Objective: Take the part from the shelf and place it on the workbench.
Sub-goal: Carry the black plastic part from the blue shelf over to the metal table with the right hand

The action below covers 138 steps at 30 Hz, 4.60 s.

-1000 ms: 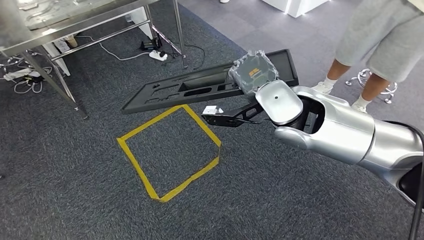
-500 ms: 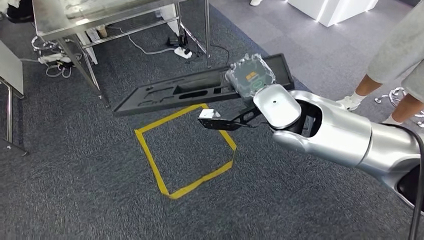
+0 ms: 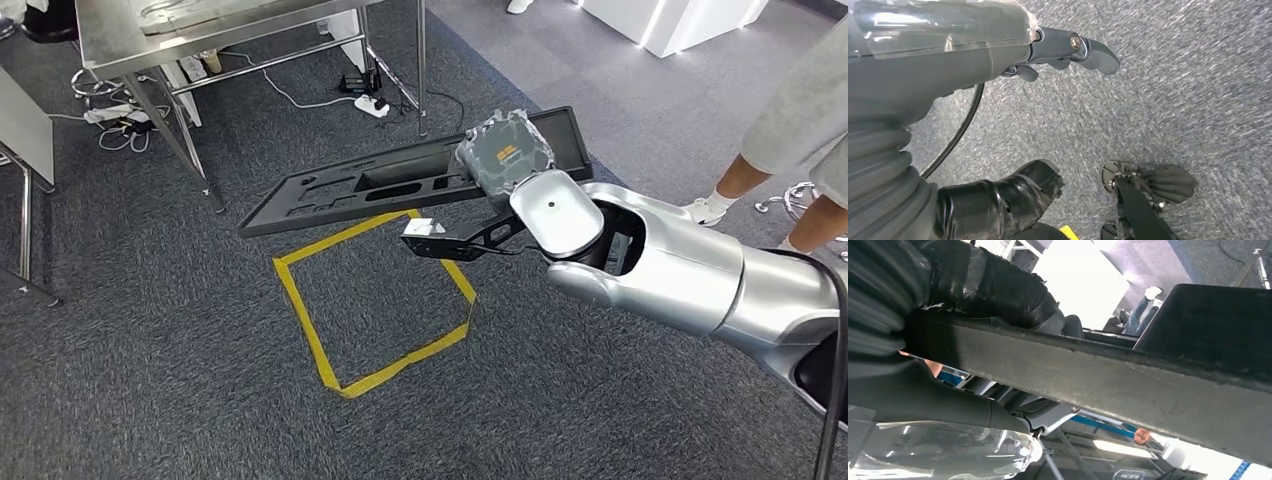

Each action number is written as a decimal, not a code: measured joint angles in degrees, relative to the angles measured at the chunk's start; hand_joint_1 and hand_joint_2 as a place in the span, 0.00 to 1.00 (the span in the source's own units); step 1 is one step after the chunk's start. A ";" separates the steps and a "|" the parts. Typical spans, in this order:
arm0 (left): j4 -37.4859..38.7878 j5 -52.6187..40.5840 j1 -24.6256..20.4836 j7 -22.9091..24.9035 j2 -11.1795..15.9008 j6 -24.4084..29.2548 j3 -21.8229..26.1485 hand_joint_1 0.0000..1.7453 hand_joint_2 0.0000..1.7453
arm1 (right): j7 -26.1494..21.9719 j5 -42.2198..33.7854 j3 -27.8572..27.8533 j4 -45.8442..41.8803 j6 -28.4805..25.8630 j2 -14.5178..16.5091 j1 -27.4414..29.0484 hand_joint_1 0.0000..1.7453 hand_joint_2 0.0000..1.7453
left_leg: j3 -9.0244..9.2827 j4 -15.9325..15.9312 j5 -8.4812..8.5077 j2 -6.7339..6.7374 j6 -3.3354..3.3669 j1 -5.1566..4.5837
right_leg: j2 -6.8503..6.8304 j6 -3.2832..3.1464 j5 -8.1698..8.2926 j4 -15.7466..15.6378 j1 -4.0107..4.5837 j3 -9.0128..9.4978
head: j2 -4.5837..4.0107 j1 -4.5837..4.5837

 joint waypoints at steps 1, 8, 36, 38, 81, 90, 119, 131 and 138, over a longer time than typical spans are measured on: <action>0.00 0.01 -0.02 0.00 0.01 0.02 0.01 0.00 1.00 | 0.00 0.02 -0.03 0.00 0.00 0.00 0.02 1.00 1.00 | 0.05 -0.27 0.14 -0.10 0.26 -0.20 | -0.01 0.38 0.09 -0.25 -0.06 0.12 | 0.00 -0.01; 0.00 -0.06 -0.04 0.18 0.04 0.19 0.01 0.00 1.00 | 0.00 0.42 -0.09 0.01 -0.13 -0.21 0.37 1.00 1.00 | 1.87 -2.50 0.75 -0.23 2.25 -0.33 | 0.24 0.54 -6.11 12.68 0.48 -6.10 | 0.01 0.39; 0.00 -0.99 0.21 0.25 -0.03 0.75 0.01 0.00 1.00 | 0.01 0.54 -0.11 0.28 -0.49 -0.50 0.71 1.00 1.00 | 4.12 -5.49 1.62 -0.17 2.81 -1.09 | 0.50 -0.01 -2.79 2.44 0.76 0.70 | 0.00 0.24; 0.00 -1.10 0.08 0.17 -0.07 0.75 0.01 0.00 1.00 | 0.01 0.51 -0.09 0.32 -0.45 -0.62 0.63 1.00 1.00 | 4.63 -5.53 1.14 -0.16 3.07 -1.04 | 0.52 0.19 -4.79 9.63 0.83 -3.62 | 0.00 0.39; 0.02 -0.90 0.13 1.27 -0.29 0.58 0.01 0.00 1.00 | 0.02 -0.07 -0.01 0.15 0.24 -1.13 1.47 1.00 1.00 | 5.20 4.03 -5.46 -0.72 0.58 -0.54 | 0.45 -1.36 3.09 -0.71 0.47 -2.48 | 0.01 0.12; 0.02 -1.10 0.30 1.89 -0.21 0.73 0.01 0.00 1.00 | 0.02 -0.04 -0.08 -0.01 0.49 -1.09 1.80 1.00 1.00 | -1.19 1.07 -0.31 -0.35 1.50 -0.52 | 0.65 -1.14 -0.50 -1.50 0.67 2.94 | 0.00 -0.01; 0.02 -1.55 0.23 1.68 -0.05 1.54 -0.04 0.00 1.00 | 0.02 -0.05 -0.33 -0.32 0.38 -1.51 2.29 1.00 1.00 | -4.82 9.49 -2.40 -0.35 -0.71 0.72 | 0.74 -1.16 -0.22 -1.21 0.57 1.84 | 0.00 0.04; 0.02 -1.53 0.05 1.62 -0.03 1.46 -0.06 0.00 1.00 | 0.02 -0.05 -0.44 -0.31 0.28 -1.66 2.07 1.00 1.00 | 2.45 -2.54 0.29 -0.28 2.62 -0.34 | 0.61 0.77 -6.26 11.30 0.72 -4.14 | 0.00 0.30; 0.02 -1.13 0.08 1.90 0.01 1.14 -0.06 0.00 1.00 | 0.02 -0.05 -0.42 -0.23 -0.07 -1.56 2.25 1.00 1.00 | 4.85 -1.60 -2.61 -0.96 2.42 -1.07 | 0.67 -1.09 3.05 0.19 1.87 -2.06 | 0.01 0.29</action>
